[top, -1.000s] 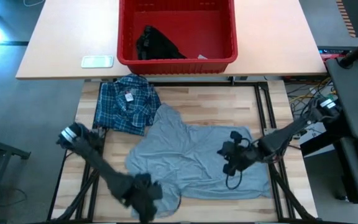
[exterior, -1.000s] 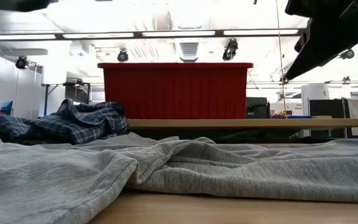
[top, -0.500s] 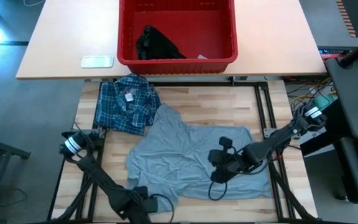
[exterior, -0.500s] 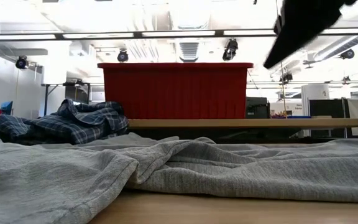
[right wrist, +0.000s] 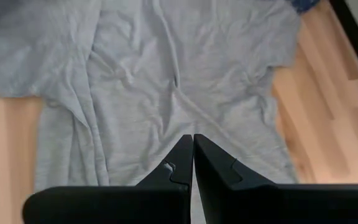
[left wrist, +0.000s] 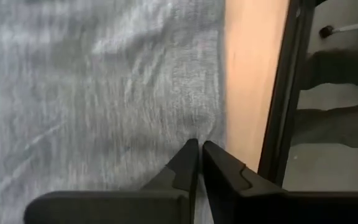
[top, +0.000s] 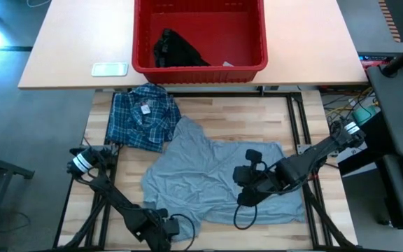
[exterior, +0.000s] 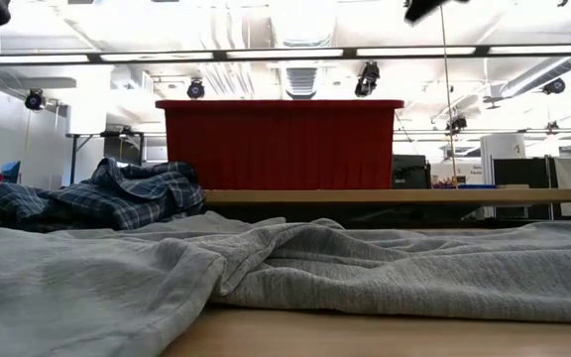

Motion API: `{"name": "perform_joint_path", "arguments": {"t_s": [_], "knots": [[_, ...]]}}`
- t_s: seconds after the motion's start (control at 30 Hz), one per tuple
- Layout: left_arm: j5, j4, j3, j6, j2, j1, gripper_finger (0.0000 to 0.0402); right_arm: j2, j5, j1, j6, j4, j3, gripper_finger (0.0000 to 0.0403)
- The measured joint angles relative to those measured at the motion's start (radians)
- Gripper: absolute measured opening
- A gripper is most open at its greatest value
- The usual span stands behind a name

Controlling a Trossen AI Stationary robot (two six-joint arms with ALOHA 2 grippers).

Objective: Fold Laundry from Bin
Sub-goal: Fold the gray shirt

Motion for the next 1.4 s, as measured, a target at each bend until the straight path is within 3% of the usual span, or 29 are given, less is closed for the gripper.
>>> {"name": "perform_joint_path", "arguments": {"t_s": [0.23,0.4,0.6,0.83,1.0,1.23,1.4], "knots": [[-0.001,-0.288,0.188,0.026,-0.074,-0.004,0.0001,-0.021,-0.002,0.001,-0.015,-0.070,0.123,0.0009],[-0.170,-0.541,0.324,0.043,-0.151,0.047,0.0000,-0.030,-0.004,0.010,-0.038,-0.072,0.118,0.0009],[-0.290,-0.748,0.329,0.033,-0.262,0.214,0.0000,-0.027,-0.002,0.047,0.051,-0.075,0.075,0.0009],[-0.336,-0.783,0.291,0.112,-0.339,0.470,0.0000,-0.027,-0.008,0.120,0.107,-0.072,0.022,0.0009],[-0.277,-0.772,0.257,0.274,-0.315,0.639,0.0000,-0.027,-0.012,0.147,0.246,-0.071,-0.020,0.0009],[-0.204,-0.689,0.149,0.375,-0.311,0.755,0.0006,-0.006,-0.075,0.151,0.457,-0.016,-0.138,0.0009],[-0.119,-0.646,0.090,0.407,-0.314,0.788,0.0067,0.016,-0.142,0.150,0.497,0.075,-0.225,0.0028]]}}
